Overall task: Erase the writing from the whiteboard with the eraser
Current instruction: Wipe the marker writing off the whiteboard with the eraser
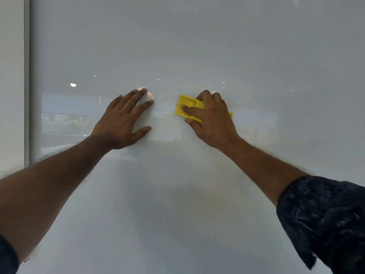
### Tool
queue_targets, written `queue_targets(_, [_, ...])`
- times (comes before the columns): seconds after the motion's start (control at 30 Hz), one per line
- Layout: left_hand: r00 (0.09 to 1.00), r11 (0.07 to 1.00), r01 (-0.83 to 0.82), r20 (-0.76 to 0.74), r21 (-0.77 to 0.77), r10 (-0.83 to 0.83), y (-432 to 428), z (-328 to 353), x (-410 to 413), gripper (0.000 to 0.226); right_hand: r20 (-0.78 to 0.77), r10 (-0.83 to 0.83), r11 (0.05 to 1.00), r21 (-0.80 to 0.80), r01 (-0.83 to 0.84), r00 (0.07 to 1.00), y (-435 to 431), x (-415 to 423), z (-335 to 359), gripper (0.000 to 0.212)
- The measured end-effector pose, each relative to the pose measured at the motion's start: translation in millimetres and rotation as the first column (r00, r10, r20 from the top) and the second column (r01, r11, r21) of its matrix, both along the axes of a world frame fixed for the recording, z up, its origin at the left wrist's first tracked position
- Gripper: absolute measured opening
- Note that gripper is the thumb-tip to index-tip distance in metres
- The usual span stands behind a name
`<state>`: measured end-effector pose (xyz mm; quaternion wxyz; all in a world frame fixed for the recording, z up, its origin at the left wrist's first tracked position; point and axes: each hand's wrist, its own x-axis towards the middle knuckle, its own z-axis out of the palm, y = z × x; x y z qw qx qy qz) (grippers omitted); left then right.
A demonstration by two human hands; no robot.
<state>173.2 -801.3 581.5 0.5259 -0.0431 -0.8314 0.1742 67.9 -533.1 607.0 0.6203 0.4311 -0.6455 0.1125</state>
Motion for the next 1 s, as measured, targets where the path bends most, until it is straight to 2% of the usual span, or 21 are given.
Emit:
queue_targets(0.07, [1.0, 1.0, 0.01, 0.006, 0.011, -0.01, -0.9, -4.4, 0.7, 0.072, 0.033, 0.017, 1.0, -0.009, -0.017, 0.999, -10.9, 2.0, -35.9, 0.034])
queue_targets(0.13, [1.0, 0.999, 0.01, 0.001, 0.035, -0.01, 0.4, -7.1, 0.2, 0.072, 0.033, 0.085, 0.984, 0.153, -0.089, 0.996, -17.2, 6.4, -106.6, 0.033])
queue_targets(0.2, [1.0, 0.998, 0.008, 0.0, 0.059, -0.008, 4.0, -10.3, -0.4, 0.072, 0.062, 0.082, 0.928, 0.358, -0.099, 0.995, -9.6, 9.1, -178.8, 0.031])
queue_targets(0.3, [1.0, 0.996, -0.002, 0.005, 0.09, 0.001, 9.4, -12.3, 1.2, 0.073, 0.045, 0.075, 0.893, 0.441, -0.087, 0.996, 5.5, 3.6, -206.0, 0.029])
queue_targets(0.37, [1.0, 0.996, -0.012, 0.022, 0.092, 0.01, 12.2, -11.6, 3.9, 0.074, -0.011, 0.079, 0.91, 0.409, -0.068, 0.997, 10.3, -2.1, -172.5, 0.025])
queue_targets(0.43, [0.999, 0.996, -0.017, 0.03, 0.09, 0.015, 13.5, -10.4, 7.1, 0.074, -0.076, 0.041, 0.978, 0.207, -0.025, 0.996, 19.2, -10.4, -118.1, 0.027])
queue_targets(0.5, [0.999, 0.997, -0.02, 0.039, 0.08, 0.017, 14.8, -9.1, 9.4, 0.073, -0.025, -0.033, 0.999, -0.041, 0.032, 0.999, 28.4, -16.1, -73.7, 0.032])
queue_targets(0.57, [0.999, 0.996, -0.024, 0.046, 0.084, 0.021, 15.0, -10.6, 11.1, 0.072, 0.067, -0.016, 0.985, -0.168, 0.027, 0.998, 21.6, -14.9, -76.5, 0.033])
queue_targets(0.63, [0.999, 0.994, -0.029, 0.034, 0.107, 0.026, 16.4, -14.8, 9.8, 0.072, 0.094, 0.035, 0.996, -0.087, -0.027, 0.995, 7.9, -6.8, -121.9, 0.031])
queue_targets(0.73, [1.0, 0.989, -0.027, 0.017, 0.146, 0.025, 26.5, -19.8, 6.5, 0.073, 0.095, 0.071, 0.959, 0.268, -0.094, 0.993, 8.9, 5.0, -219.5, 0.025])
queue_targets(0.8, [0.999, 0.985, -0.041, -0.006, 0.17, 0.043, 31.5, -22.7, 6.4, 0.073, 0.112, 0.03, 0.901, 0.427, -0.075, 0.993, 19.3, 4.3, -243.6, 0.03])
queue_targets(0.83, [0.999, 0.984, -0.046, -0.014, 0.175, 0.049, 35.0, -24.1, 5.8, 0.072, 0.103, 0.027, 0.887, 0.456, -0.072, 0.994, 26.9, -0.1, -237.3, 0.03])
queue_targets(0.9, [0.999, 0.986, -0.037, -0.019, 0.161, 0.04, 45.5, -26.4, 4.0, 0.07, 0.074, 0.045, 0.916, 0.395, -0.071, 0.996, 44.8, -9.7, -198.8, 0.025])
queue_targets(1.0, [1.0, 0.991, 0.001, -0.01, 0.133, 0.0, 59.7, -26.0, 1.6, 0.067, 0.03, -0.037, 0.996, 0.084, 0.035, 0.999, 87.3, -29.7, -115.5, 0.027])
